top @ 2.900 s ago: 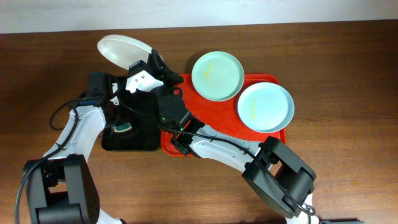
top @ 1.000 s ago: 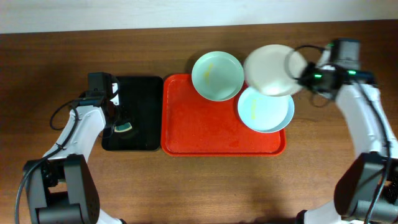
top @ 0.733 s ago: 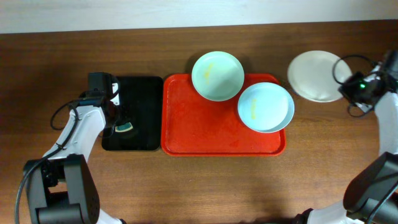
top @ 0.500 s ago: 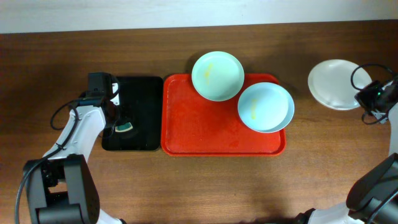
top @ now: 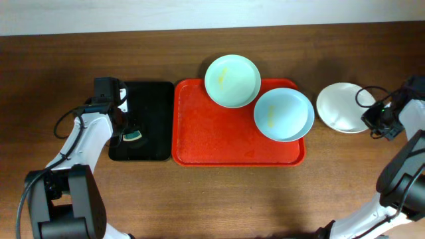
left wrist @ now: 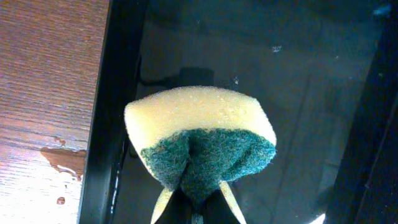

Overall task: Clean dirty plates on tray and stack at the side
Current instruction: 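Lower the white plate onto the table and open the right gripper, then move the right gripper to the light blue plate rim and grasp it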

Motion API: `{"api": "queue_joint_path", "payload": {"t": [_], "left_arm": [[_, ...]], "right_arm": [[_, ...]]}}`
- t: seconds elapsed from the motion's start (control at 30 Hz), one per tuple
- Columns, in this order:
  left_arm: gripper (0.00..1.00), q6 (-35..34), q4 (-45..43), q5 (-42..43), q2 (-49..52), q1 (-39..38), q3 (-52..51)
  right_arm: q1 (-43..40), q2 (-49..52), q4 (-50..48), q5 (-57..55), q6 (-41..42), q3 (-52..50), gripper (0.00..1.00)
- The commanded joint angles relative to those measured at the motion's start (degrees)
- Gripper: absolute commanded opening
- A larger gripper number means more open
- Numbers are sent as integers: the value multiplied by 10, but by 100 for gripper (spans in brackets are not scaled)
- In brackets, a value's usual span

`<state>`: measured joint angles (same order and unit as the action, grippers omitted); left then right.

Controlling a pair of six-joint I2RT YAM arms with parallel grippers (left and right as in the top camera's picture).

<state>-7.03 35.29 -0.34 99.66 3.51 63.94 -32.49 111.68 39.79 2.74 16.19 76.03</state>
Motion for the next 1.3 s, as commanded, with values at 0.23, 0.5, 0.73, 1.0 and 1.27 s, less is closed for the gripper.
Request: {"api": "queue_joint_path", "payload": {"t": [0.23,0.5,0.73,1.0,1.27], "left_arm": [[0,9,-1,8,-3,-1,-5],[0,9,-1,8,-3,-1,-5],[0,9,-2,9,-3,-1,-5],[0,9,-1,9,-3,-1,-5],[0,9,-1,9,-3,-1,-5]], "right_arm": [[59,10,-6,11,-70,-5,4],[59,9,3,14,-70,-2,34],[63,7,140,51,-80,107,56],[166,10,339,55,-85,214,99],[268,10,344,9,-79,175,38]]}}
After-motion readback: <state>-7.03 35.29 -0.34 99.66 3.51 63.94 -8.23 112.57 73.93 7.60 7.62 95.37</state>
